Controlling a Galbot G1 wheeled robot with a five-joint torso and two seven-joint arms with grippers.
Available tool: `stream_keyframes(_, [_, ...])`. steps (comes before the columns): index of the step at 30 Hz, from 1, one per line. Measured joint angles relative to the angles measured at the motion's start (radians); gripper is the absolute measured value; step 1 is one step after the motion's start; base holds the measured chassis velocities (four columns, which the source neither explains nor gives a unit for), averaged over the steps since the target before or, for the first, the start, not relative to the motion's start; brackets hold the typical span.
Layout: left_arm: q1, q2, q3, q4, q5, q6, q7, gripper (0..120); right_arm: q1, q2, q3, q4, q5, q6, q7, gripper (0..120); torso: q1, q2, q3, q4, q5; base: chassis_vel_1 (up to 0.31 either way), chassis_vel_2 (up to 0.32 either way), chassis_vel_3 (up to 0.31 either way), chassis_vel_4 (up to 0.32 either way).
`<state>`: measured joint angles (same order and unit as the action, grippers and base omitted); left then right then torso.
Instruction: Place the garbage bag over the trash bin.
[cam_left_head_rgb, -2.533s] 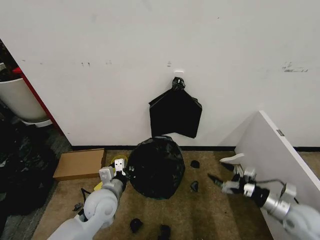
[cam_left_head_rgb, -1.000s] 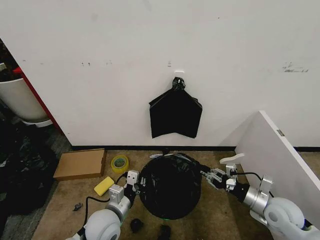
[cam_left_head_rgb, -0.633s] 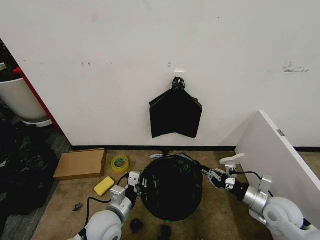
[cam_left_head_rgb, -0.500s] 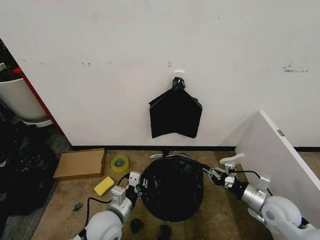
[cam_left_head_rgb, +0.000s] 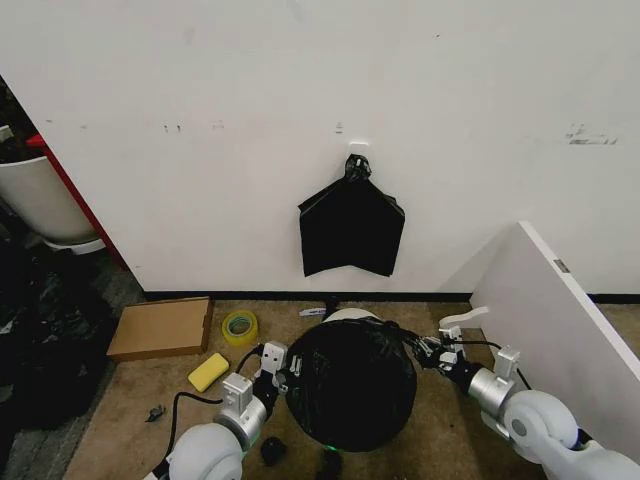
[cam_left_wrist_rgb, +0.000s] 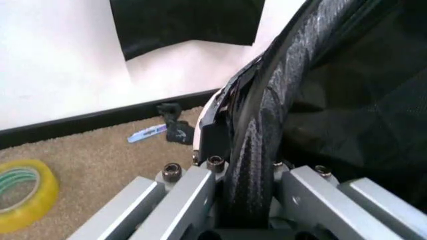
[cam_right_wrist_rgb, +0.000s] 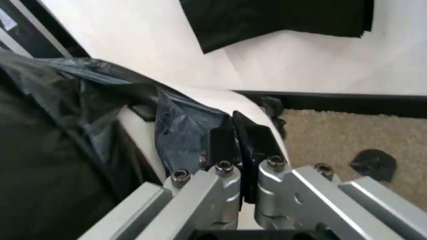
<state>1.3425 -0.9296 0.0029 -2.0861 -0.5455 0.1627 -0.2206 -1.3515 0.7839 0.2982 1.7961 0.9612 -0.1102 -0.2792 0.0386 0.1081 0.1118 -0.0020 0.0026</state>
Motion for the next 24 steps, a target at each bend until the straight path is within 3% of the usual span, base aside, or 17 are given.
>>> stream_keyframes(10, [-0.01, -0.005, 0.002, 0.029, 0.008, -0.007, -0.001, 0, -0.012, -0.005, 0.066, -0.022, -0.001, 0.008, -0.045, 36, 0.0, 0.0, 0.0, -0.0002, 0.0, 0.0, 0.0, 0.0, 0.0])
stream_keyframes(14, [-0.013, -0.012, 0.002, 0.034, 0.008, -0.007, -0.018, 0, 0.002, -0.001, 0.086, -0.011, 0.016, 0.002, 0.043, 48, 0.0, 0.0, 0.0, 0.0002, 0.0, 0.0, 0.0, 0.0, 0.0])
stream_keyframes(19, [-0.024, -0.041, -0.006, 0.061, -0.032, 0.005, -0.078, 0, -0.004, 0.009, 0.133, 0.109, 0.064, -0.067, 0.336, 70, 0.0, 0.0, 0.0, 0.0, 0.0, 0.0, 0.0, 0.0, 0.0])
stream_keyframes(24, [-0.028, -0.05, 0.0, 0.058, -0.043, 0.014, -0.099, 0, -0.002, 0.009, 0.136, 0.133, 0.042, -0.115, 0.407, 88, 0.0, 0.0, 0.0, -0.0002, 0.0003, 0.0, 0.0, 0.0, 0.0])
